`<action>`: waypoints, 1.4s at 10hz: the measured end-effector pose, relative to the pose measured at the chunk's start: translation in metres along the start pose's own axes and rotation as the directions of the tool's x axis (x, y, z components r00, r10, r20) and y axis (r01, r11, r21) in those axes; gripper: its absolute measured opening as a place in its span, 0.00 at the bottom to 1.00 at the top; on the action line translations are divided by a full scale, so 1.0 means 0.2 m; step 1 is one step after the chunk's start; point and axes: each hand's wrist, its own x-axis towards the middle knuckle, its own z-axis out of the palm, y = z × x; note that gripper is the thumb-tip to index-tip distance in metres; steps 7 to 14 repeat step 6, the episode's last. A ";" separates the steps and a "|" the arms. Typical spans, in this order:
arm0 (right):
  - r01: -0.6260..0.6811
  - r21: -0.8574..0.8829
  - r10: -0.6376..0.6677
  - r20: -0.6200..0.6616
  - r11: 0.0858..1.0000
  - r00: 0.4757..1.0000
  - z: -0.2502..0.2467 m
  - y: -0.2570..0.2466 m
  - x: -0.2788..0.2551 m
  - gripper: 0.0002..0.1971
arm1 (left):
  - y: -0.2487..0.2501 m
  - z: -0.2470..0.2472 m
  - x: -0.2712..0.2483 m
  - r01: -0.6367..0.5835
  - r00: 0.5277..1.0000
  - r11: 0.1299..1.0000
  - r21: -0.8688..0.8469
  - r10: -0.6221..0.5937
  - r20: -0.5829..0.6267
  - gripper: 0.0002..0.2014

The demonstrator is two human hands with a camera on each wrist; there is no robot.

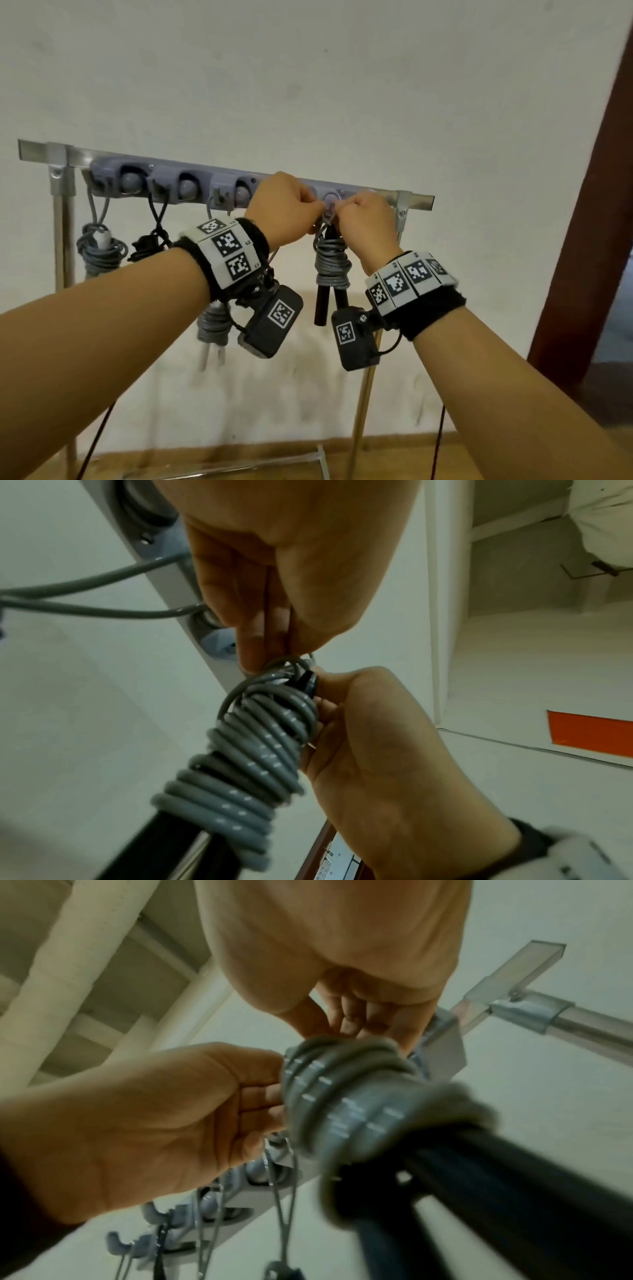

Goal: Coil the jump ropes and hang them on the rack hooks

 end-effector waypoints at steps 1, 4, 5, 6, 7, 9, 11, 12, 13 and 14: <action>-0.006 -0.001 0.006 0.041 1.000 0.999 0.01 0.07 0.00 0.15 | -0.05 0.04 0.01 0.015 1.000 0.998 0.059 -0.016 0.012 0.14; 0.015 0.003 -0.015 0.055 1.000 0.998 0.06 0.19 -0.04 0.05 | -0.10 0.09 -0.05 0.004 1.000 0.994 0.114 -0.003 -0.010 0.09; 0.107 0.015 -0.106 -0.036 0.994 0.994 0.03 0.17 -0.12 0.08 | -0.13 0.03 -0.15 0.009 0.999 1.000 -0.009 -0.010 -0.038 0.07; 0.172 0.083 -0.175 0.035 0.982 0.984 0.04 0.13 -0.23 0.06 | -0.21 -0.10 -0.26 -0.018 0.991 0.996 -0.090 0.006 -0.130 0.03; 0.172 0.083 -0.175 0.035 0.982 0.984 0.04 0.13 -0.23 0.06 | -0.21 -0.10 -0.26 -0.018 0.991 0.996 -0.090 0.006 -0.130 0.03; 0.172 0.083 -0.175 0.035 0.982 0.984 0.04 0.13 -0.23 0.06 | -0.21 -0.10 -0.26 -0.018 0.991 0.996 -0.090 0.006 -0.130 0.03; 0.172 0.083 -0.175 0.035 0.982 0.984 0.04 0.13 -0.23 0.06 | -0.21 -0.10 -0.26 -0.018 0.991 0.996 -0.090 0.006 -0.130 0.03; 0.172 0.083 -0.175 0.035 0.982 0.984 0.04 0.13 -0.23 0.06 | -0.21 -0.10 -0.26 -0.018 0.991 0.996 -0.090 0.006 -0.130 0.03; 0.172 0.083 -0.175 0.035 0.982 0.984 0.04 0.13 -0.23 0.06 | -0.21 -0.10 -0.26 -0.018 0.991 0.996 -0.090 0.006 -0.130 0.03; 0.172 0.083 -0.175 0.035 0.982 0.984 0.04 0.13 -0.23 0.06 | -0.21 -0.10 -0.26 -0.018 0.991 0.996 -0.090 0.006 -0.130 0.03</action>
